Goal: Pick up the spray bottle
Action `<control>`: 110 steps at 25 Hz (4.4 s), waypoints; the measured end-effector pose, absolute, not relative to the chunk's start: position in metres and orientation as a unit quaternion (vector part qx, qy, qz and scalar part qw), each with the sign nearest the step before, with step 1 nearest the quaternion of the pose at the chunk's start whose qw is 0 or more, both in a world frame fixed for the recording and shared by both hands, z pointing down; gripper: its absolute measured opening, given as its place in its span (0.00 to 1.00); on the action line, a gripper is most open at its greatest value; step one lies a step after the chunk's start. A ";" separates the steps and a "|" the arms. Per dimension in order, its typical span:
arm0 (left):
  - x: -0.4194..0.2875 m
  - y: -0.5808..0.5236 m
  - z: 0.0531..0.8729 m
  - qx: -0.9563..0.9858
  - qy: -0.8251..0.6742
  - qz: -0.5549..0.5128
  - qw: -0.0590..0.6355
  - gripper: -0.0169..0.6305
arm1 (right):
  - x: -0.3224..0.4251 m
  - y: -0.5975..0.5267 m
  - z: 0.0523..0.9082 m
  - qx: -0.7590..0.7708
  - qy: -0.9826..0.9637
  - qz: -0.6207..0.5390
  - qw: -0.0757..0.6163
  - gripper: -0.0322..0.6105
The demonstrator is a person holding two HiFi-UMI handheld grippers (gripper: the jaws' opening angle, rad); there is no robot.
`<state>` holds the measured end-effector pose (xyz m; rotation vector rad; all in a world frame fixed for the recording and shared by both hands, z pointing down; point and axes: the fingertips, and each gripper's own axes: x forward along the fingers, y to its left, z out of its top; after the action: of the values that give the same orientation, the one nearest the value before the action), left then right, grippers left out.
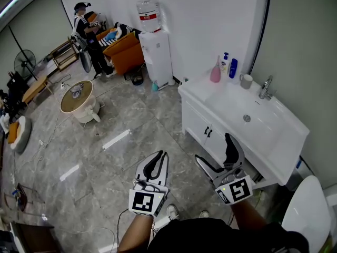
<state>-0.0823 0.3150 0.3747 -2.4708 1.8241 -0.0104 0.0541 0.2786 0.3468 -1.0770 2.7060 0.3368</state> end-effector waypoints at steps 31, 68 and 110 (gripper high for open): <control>-0.198 0.253 0.412 -0.827 0.563 -0.010 -0.005 0.02 | -0.040 0.187 0.390 -0.451 0.886 0.094 0.057 0.92; -0.137 -0.076 0.439 -0.854 0.519 -0.033 -0.012 0.02 | 0.027 -0.131 0.423 -0.492 0.868 0.052 0.038 0.91; -0.081 -0.390 0.468 -0.952 0.296 -0.046 -0.057 0.02 | 0.088 -0.413 0.521 -0.695 0.716 -0.021 -0.053 0.83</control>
<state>-0.0810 -0.3898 0.4677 -3.1064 0.9653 -0.1503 0.0884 -0.4134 0.5210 -2.2617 2.3306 -0.0672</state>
